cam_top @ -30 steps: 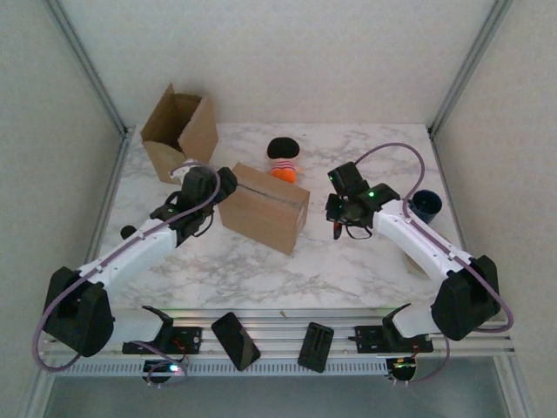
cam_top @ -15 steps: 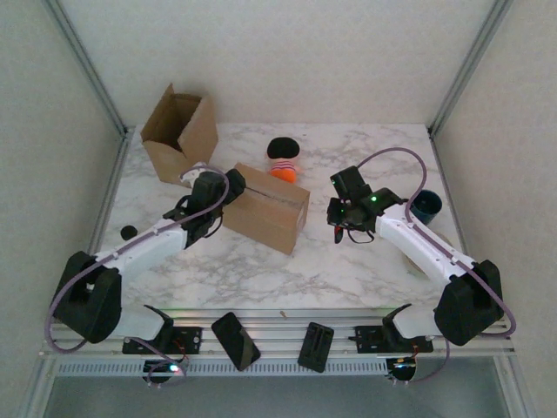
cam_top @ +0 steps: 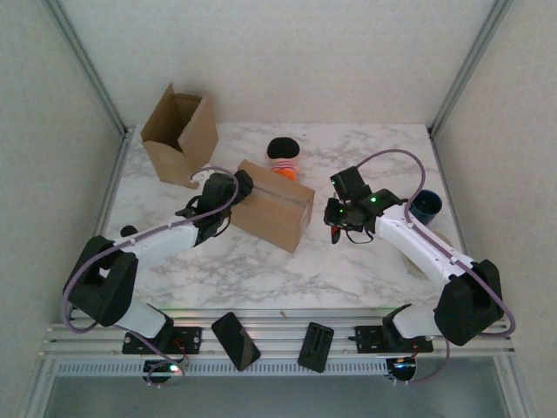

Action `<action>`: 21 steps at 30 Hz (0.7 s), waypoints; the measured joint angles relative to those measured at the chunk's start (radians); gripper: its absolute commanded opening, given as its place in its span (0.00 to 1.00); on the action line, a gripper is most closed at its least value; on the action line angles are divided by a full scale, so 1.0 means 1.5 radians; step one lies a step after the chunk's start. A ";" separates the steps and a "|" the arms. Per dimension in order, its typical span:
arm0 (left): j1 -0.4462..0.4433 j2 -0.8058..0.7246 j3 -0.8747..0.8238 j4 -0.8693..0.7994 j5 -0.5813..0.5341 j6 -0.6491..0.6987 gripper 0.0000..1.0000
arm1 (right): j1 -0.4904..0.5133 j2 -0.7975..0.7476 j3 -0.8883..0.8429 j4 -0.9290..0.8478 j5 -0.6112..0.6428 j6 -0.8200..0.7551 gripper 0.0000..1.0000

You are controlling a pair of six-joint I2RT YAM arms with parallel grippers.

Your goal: Unpack the express box

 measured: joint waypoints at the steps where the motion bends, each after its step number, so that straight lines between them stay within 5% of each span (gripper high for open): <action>1: -0.002 0.001 -0.003 0.005 -0.003 -0.003 1.00 | 0.000 -0.001 -0.001 0.006 -0.011 0.000 0.00; 21: -0.012 0.012 -0.008 0.026 -0.023 -0.020 1.00 | -0.019 -0.233 -0.155 0.069 -0.290 0.031 0.00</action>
